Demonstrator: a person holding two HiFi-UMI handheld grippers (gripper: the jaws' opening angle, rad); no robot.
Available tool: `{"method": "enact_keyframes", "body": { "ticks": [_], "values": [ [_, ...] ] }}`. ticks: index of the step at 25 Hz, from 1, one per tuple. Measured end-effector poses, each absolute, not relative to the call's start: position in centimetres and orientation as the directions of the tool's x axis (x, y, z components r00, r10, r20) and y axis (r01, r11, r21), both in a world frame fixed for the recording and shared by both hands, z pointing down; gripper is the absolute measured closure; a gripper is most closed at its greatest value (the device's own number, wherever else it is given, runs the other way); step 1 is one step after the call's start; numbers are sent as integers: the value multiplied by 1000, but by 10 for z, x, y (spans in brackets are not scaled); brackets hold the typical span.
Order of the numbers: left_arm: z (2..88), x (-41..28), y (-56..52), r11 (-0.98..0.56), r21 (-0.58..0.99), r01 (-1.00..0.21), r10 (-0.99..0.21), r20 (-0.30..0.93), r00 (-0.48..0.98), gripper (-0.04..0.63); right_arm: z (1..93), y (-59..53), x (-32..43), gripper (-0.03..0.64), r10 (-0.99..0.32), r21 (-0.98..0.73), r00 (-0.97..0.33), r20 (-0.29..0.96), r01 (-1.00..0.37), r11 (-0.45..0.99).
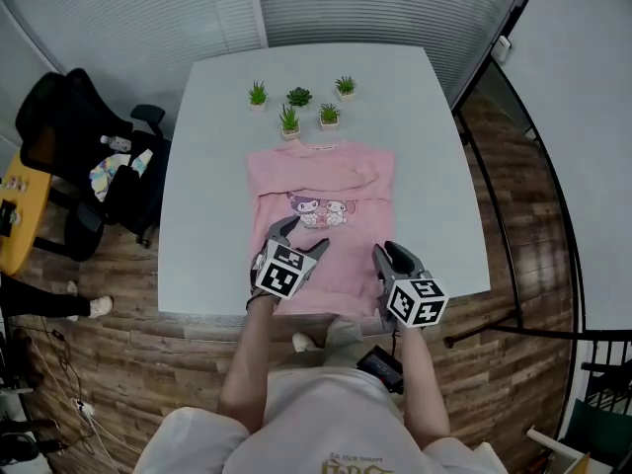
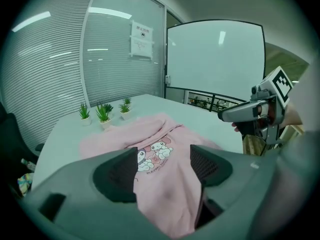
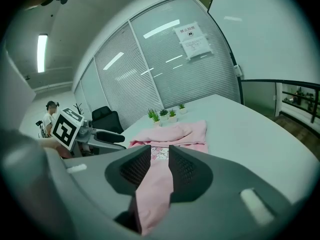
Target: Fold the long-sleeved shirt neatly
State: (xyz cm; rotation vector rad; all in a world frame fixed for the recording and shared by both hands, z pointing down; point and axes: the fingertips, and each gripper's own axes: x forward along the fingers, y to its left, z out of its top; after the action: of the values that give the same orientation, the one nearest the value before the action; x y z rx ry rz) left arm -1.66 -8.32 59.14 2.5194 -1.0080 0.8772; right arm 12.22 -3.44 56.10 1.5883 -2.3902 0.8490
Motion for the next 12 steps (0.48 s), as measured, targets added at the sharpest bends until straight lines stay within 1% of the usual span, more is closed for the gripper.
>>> {"method": "enact_keyframes", "body": {
  "ticks": [12],
  "values": [
    [606, -50, -31, -685, 57, -726, -518, 663, 541, 262, 576, 13, 110, 502, -773, -349, -441, 456, -887, 301]
  ]
}}
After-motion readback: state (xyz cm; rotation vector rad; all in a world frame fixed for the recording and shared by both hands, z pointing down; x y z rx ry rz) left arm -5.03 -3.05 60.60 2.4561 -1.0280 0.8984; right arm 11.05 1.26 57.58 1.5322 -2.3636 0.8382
